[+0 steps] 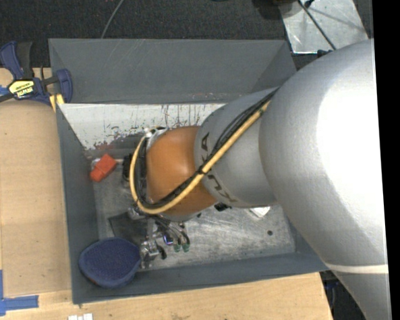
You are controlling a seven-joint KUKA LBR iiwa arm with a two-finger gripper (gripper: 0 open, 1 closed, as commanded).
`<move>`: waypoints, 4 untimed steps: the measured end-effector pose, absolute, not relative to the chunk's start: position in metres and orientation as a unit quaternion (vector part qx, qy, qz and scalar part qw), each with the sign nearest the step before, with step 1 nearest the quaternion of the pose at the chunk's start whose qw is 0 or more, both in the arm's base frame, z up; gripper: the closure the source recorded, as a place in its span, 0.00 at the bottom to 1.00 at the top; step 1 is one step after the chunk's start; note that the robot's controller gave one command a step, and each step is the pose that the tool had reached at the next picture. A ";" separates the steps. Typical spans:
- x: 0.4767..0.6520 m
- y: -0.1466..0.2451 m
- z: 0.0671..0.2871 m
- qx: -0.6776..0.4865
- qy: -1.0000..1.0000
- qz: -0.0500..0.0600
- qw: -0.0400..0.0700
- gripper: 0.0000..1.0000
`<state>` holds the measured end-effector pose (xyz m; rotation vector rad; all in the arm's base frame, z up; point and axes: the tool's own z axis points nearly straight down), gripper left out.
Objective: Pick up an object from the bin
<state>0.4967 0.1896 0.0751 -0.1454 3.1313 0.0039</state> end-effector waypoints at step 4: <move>0.507 0.190 0.135 -0.043 0.999 0.001 0.003 1.00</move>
Offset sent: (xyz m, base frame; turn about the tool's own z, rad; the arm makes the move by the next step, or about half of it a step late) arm 0.0000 0.0000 0.0000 0.0000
